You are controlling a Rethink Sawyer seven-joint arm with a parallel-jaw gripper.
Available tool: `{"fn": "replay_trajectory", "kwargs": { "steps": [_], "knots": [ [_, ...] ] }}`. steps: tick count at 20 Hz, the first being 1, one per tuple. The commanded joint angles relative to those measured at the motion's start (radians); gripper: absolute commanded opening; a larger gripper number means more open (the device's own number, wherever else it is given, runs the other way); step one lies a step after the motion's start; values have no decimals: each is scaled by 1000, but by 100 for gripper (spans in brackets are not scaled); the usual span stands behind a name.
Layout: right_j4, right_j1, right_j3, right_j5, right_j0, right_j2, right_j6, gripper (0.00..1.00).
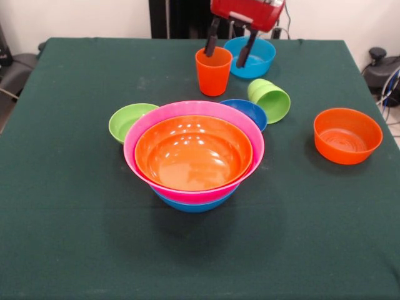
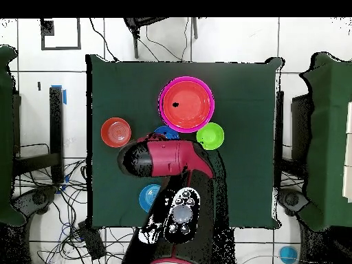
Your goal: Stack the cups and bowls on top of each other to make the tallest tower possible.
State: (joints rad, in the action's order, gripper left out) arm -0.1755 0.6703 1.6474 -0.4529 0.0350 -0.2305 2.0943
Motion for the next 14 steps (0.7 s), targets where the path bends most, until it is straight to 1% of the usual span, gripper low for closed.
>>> {"fn": "replay_trajectory", "kwargs": {
  "steps": [1, 3, 6, 7, 9, 12, 14],
  "knots": [
    [48, -146, -139, -115, 53, -51, 237, 100],
    [73, -172, -164, -115, 76, -78, 275, 100],
    [116, -196, -191, -133, 102, -99, 304, 100],
    [133, -217, -210, -136, 121, -116, 330, 100],
    [152, -243, -239, -149, 144, -131, 342, 100],
    [160, -236, -236, -142, 141, -122, 300, 100],
    [146, -218, -232, -146, 130, -112, 245, 100]
  ]
}}
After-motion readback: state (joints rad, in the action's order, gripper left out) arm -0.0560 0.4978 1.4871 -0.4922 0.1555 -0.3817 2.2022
